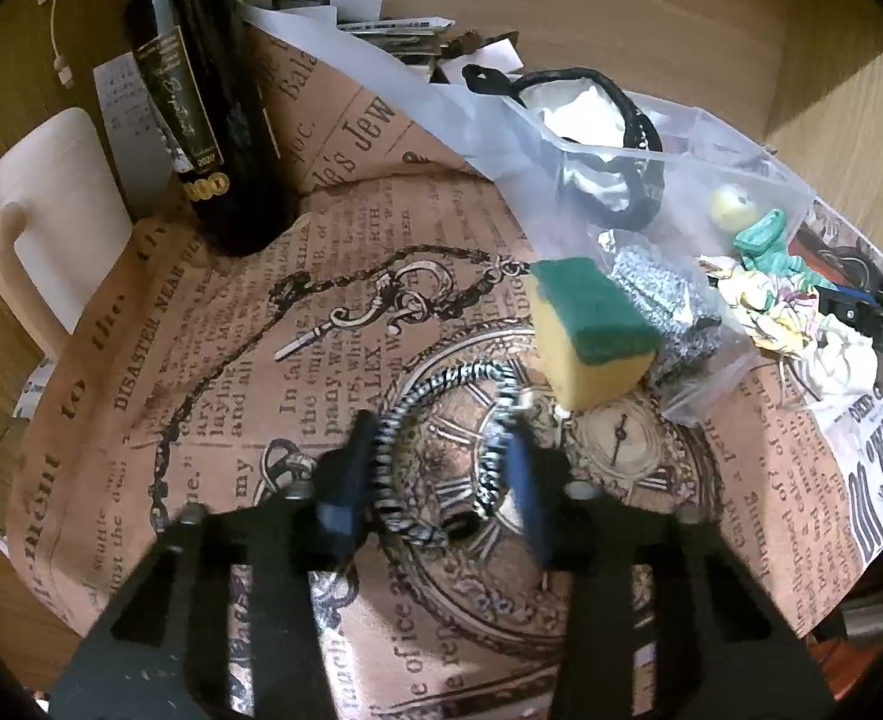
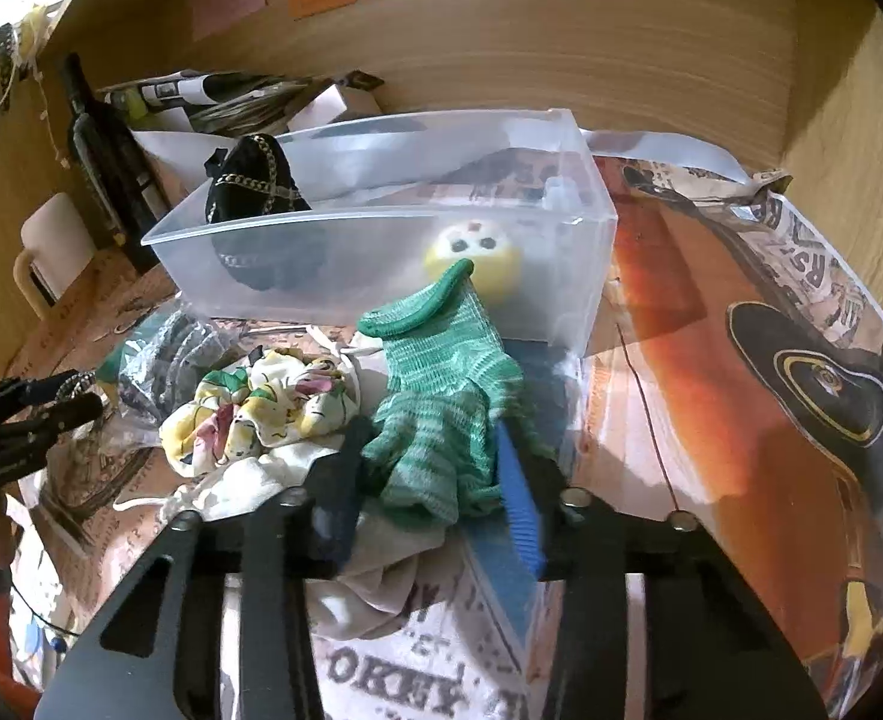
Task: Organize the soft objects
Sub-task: 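Grasp the green knit glove with the right tool while the left tool grasps the braided cord, then lower the glove into the clear box with the right tool while the left tool releases the cord there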
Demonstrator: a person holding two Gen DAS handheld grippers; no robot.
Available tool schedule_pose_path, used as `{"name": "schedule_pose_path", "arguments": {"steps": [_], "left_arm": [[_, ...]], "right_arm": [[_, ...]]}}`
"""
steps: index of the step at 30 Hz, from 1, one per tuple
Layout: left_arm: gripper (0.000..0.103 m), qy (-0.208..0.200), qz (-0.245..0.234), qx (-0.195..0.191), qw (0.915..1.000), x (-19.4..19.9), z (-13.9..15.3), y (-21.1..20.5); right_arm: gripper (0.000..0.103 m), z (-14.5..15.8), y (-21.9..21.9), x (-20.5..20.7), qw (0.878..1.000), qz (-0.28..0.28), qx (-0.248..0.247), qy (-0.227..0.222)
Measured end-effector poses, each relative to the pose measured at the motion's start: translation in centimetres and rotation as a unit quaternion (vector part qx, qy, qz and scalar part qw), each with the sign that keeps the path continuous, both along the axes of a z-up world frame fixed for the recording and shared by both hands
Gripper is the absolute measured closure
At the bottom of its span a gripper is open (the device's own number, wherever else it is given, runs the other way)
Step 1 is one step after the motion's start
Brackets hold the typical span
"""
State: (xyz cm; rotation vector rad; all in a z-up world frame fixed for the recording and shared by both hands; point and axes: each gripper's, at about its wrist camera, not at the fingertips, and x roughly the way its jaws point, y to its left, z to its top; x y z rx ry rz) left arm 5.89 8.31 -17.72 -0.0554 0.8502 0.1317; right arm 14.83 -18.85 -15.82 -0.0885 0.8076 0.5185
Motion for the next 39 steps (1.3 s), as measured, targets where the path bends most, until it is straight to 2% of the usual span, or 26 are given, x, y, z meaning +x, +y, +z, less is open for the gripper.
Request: {"name": "schedule_pose_path", "arguments": {"steps": [4,14,25,32,39], "left_arm": [[0.091,-0.006,-0.004,-0.004,1.0000,0.0,0.4,0.0],[0.091,-0.058,-0.002,0.002,0.9983,0.0,3.7,-0.2],[0.091,-0.131,-0.036,-0.025,0.9904,2.0,9.0,-1.7],[0.091,-0.154,-0.063,-0.028,0.9857,4.0,11.1,-3.6],[0.091,-0.161,-0.086,-0.030,0.9828,7.0,12.3,-5.6]], "right_arm": [[0.079,0.2,-0.4,-0.1,1.000,-0.008,0.010,-0.007],[0.085,1.4,-1.4,-0.6,0.999,-0.024,0.033,-0.037],[0.086,5.8,-2.6,-2.3,0.991,-0.031,0.064,-0.109],[0.086,9.1,-3.1,-3.2,0.982,-0.030,0.085,-0.167],[0.086,10.6,-1.9,-1.6,0.977,-0.019,0.094,-0.189]]}}
